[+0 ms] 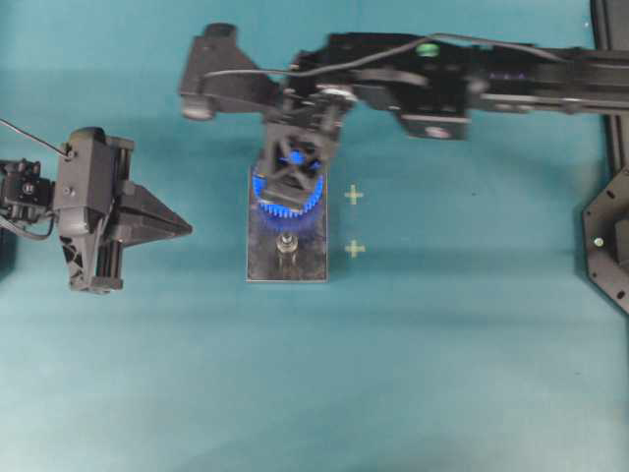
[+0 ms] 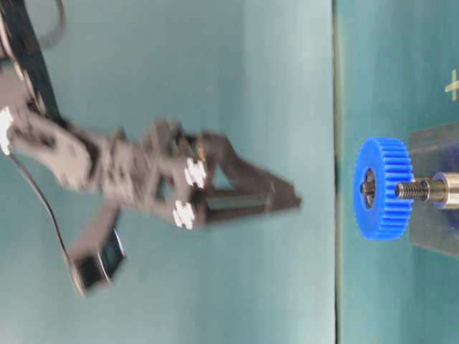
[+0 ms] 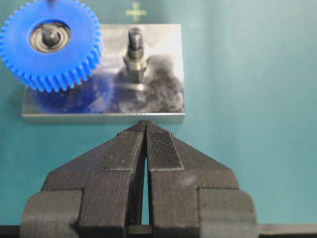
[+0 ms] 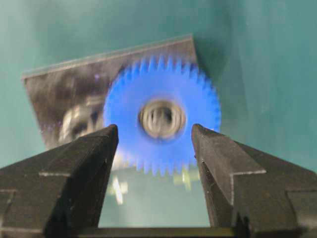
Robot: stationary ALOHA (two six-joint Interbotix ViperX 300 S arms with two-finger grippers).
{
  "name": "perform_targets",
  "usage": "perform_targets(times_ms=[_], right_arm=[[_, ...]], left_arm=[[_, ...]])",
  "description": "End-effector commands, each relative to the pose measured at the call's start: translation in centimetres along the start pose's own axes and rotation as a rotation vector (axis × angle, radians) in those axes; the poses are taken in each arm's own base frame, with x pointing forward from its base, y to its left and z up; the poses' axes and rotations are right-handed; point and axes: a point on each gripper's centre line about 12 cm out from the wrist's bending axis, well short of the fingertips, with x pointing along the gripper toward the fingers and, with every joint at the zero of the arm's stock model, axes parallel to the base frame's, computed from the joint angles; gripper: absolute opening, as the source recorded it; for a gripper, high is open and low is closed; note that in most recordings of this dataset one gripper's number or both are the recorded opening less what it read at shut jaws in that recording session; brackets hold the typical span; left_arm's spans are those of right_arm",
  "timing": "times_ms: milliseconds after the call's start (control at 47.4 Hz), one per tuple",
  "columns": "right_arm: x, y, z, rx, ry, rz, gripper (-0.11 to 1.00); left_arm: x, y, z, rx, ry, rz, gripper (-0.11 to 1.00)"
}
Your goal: Fit the large gear onto the shaft.
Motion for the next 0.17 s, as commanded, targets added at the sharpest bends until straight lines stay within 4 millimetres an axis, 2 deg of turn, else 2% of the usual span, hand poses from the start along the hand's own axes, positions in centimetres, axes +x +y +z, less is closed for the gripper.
perform_targets(times_ms=[0, 148], right_arm=[[-2.8, 0.5, -0.7, -0.02, -0.079, 0.009, 0.64], [-3.7, 0.5, -2.5, -0.021, -0.146, 0.012, 0.64]], left_arm=[[-0.2, -0.1, 0.8, 0.001, -0.031, -0.004, 0.0], [-0.2, -0.1, 0.7, 0.002, -0.029, -0.004, 0.0]])
